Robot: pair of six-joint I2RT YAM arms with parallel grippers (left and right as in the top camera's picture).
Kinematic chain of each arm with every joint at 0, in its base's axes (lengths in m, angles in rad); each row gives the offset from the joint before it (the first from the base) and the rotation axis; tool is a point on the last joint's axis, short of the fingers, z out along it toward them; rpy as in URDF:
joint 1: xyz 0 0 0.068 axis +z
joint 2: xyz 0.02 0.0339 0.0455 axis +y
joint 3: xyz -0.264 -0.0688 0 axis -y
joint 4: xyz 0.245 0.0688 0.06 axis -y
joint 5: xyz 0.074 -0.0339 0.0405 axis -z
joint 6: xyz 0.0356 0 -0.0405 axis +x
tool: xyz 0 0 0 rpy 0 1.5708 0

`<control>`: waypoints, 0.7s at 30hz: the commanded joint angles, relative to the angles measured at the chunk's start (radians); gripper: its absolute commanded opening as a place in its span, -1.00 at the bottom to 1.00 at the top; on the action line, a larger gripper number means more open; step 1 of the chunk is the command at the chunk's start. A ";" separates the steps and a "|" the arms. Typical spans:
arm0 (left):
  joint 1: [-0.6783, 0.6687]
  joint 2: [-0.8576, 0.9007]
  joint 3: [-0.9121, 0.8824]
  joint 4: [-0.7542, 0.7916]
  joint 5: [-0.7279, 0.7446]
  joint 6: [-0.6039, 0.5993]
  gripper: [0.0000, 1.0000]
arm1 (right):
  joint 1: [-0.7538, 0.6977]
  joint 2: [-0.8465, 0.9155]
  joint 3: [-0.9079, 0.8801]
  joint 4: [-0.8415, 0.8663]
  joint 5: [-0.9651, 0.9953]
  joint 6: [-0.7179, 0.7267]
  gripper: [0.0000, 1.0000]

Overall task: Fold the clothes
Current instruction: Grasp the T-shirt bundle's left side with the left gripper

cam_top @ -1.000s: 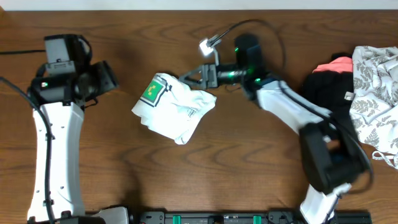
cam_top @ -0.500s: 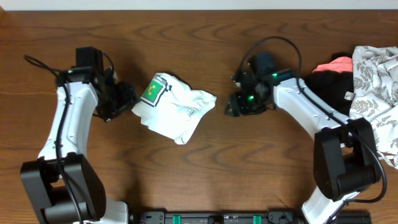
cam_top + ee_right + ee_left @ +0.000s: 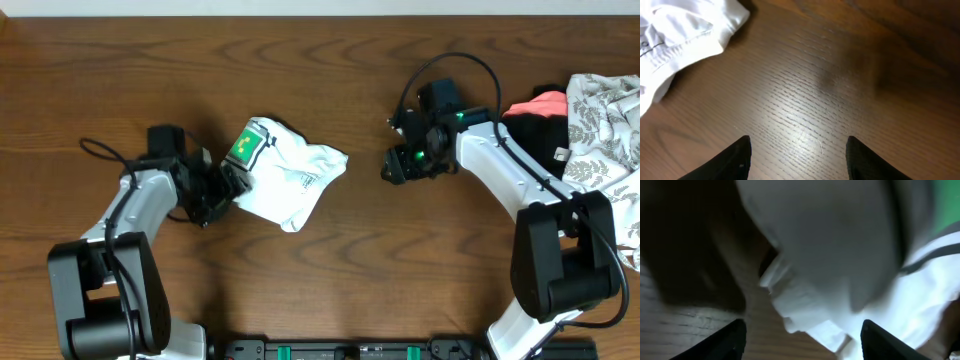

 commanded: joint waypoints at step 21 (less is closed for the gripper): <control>-0.147 0.005 -0.066 0.228 0.052 -0.055 0.49 | 0.125 -0.031 0.130 0.074 0.032 -0.085 0.29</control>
